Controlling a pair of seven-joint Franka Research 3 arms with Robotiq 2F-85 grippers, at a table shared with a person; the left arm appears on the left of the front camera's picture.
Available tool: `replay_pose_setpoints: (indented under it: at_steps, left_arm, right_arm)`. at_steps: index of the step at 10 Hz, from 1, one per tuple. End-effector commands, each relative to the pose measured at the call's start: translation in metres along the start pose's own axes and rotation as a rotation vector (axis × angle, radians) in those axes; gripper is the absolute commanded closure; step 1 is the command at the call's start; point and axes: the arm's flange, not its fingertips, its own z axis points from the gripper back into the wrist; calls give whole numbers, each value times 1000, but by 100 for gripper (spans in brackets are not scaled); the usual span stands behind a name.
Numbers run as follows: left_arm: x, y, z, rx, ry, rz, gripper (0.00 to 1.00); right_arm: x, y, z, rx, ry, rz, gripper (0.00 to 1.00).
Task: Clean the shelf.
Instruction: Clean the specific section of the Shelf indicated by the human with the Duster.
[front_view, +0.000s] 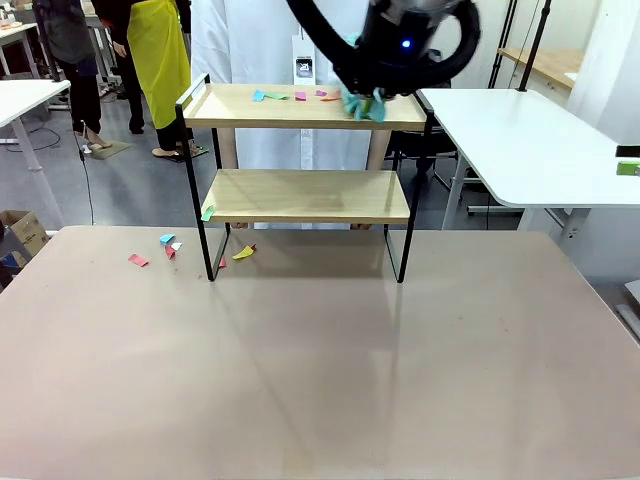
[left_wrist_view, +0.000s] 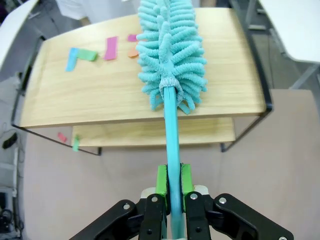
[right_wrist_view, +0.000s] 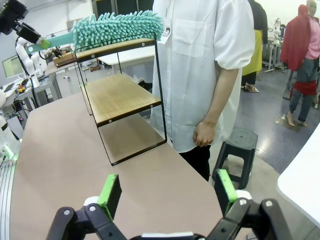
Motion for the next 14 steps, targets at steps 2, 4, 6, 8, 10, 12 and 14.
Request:
replay_pose_setpoints:
  at_steps: [2,4,6,8,10,12,14]
  left_arm:
    - [-8,62,-10,94,29,5,87]
    - [-8,98,-16,155,35,31,87]
    - [-11,137,-24,251,35,50,87]
    - [-19,171,-27,393,-28,62,87]
    - [-26,193,-8,505,-166,86,87]
    - [-34,203,24,441,-264,127,87]
    - [-35,211,37,339,-264,125,87]
  right_arm:
    - [3,0,-1,1,2,6,0]
    - [3,0,-1,1,2,6,0]
    - [3,0,-1,1,2,6,0]
    - [3,0,-1,1,2,6,0]
    - [3,0,-1,1,2,6,0]
    - [3,0,-1,1,2,6,0]
    - [3,0,-1,1,2,6,0]
